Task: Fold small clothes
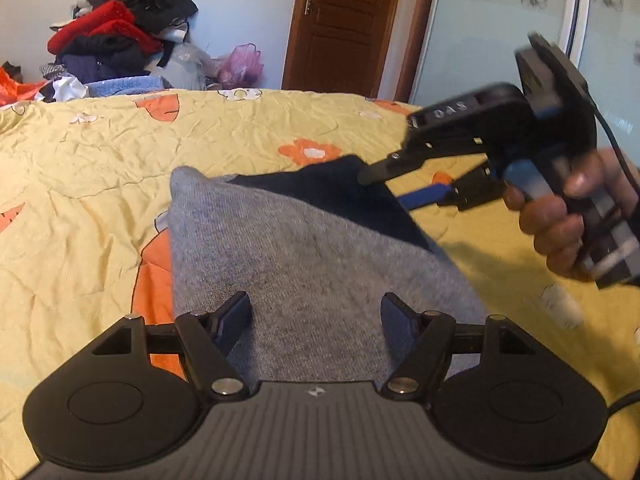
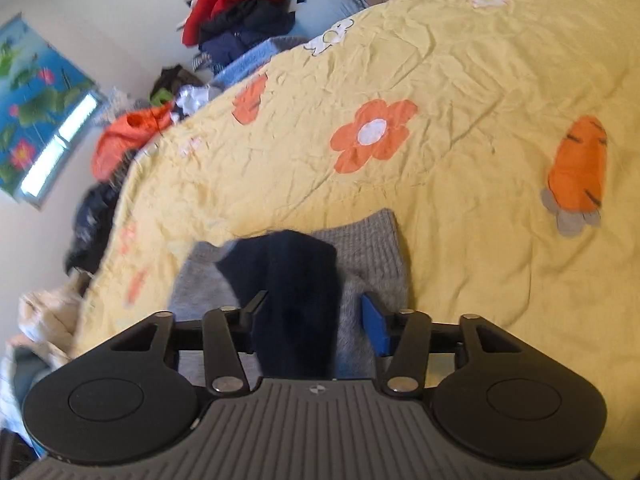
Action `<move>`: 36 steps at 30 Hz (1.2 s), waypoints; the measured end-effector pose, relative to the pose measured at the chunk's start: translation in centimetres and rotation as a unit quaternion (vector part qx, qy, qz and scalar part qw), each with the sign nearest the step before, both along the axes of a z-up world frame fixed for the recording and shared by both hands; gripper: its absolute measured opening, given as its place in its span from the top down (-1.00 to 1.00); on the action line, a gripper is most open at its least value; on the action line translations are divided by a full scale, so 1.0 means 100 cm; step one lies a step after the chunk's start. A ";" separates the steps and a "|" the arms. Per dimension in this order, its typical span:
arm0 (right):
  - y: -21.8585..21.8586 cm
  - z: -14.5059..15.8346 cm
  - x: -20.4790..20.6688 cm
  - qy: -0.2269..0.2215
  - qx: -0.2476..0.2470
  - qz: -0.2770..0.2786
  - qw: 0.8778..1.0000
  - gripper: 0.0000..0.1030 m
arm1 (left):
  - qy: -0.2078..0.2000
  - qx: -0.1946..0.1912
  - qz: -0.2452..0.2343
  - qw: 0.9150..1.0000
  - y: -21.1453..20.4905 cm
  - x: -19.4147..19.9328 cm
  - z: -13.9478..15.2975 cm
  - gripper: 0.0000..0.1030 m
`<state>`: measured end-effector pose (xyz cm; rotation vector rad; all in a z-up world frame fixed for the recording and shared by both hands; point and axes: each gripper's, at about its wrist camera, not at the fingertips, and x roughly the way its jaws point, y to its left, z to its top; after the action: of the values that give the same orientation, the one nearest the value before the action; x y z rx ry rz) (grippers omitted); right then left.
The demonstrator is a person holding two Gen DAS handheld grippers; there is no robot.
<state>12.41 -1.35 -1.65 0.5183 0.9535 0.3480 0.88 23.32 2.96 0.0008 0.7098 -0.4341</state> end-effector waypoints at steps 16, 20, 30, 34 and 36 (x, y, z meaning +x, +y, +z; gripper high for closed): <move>0.007 -0.007 0.016 -0.001 -0.036 0.039 0.999 0.63 | 0.010 0.006 0.001 1.000 -0.002 0.005 -0.001 -0.47; -0.002 -0.021 0.015 -0.004 -0.022 0.028 0.999 0.66 | 0.012 0.007 -0.001 1.000 -0.002 0.005 -0.003 -0.47; 0.006 0.042 -0.050 -0.122 -0.039 -0.002 0.992 0.17 | -0.020 0.010 -0.004 1.000 -0.001 -0.022 0.025 -0.47; 0.045 0.019 -0.049 -0.087 -0.087 0.061 0.991 0.18 | -0.002 0.035 -0.034 0.999 -0.017 -0.028 0.010 -0.48; 0.050 -0.007 -0.048 -0.092 -0.111 0.072 0.987 0.32 | 0.027 0.041 -0.025 0.998 -0.017 -0.021 -0.013 -0.48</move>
<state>7.65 3.67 -2.35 0.2091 0.8392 0.4069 -1.22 21.58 1.70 0.0848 0.7827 -0.4536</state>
